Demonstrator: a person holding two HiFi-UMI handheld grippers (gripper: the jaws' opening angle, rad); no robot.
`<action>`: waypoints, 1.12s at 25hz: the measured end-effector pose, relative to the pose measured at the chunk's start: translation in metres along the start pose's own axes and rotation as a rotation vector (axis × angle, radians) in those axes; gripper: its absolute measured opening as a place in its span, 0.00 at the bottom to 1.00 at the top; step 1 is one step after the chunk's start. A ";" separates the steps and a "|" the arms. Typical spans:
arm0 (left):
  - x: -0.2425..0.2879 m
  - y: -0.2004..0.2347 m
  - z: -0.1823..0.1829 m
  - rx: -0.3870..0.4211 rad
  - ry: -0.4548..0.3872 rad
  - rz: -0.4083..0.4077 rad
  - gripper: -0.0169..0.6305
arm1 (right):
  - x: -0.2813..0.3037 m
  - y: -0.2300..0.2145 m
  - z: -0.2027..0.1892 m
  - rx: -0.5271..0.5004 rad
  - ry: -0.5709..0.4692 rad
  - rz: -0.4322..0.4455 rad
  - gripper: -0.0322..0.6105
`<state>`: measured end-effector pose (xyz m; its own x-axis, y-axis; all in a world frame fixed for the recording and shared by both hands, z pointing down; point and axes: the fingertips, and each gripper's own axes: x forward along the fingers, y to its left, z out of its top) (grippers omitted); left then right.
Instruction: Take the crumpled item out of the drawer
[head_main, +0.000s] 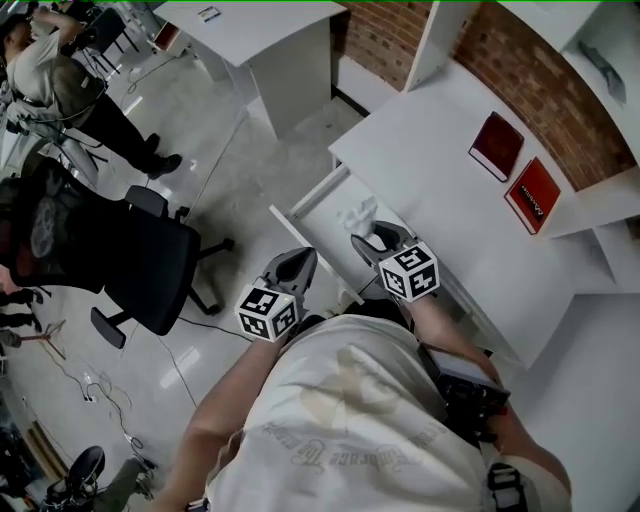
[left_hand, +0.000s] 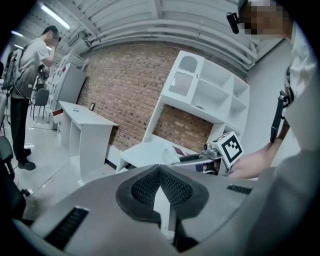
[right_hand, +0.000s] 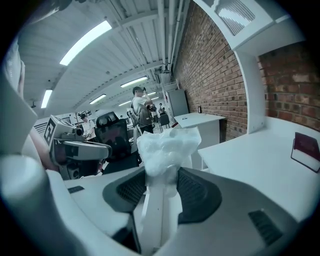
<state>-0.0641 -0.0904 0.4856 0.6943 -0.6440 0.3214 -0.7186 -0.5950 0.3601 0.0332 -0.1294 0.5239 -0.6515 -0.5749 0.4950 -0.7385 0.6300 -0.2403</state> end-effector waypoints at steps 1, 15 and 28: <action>-0.001 -0.001 0.000 0.004 0.000 -0.002 0.06 | -0.003 0.001 0.001 0.000 -0.007 0.000 0.36; 0.001 -0.026 -0.001 0.038 -0.016 -0.043 0.06 | -0.038 0.013 -0.008 0.006 -0.051 -0.015 0.36; -0.020 -0.035 -0.026 0.053 0.005 -0.072 0.06 | -0.054 0.031 -0.037 0.037 -0.068 -0.076 0.36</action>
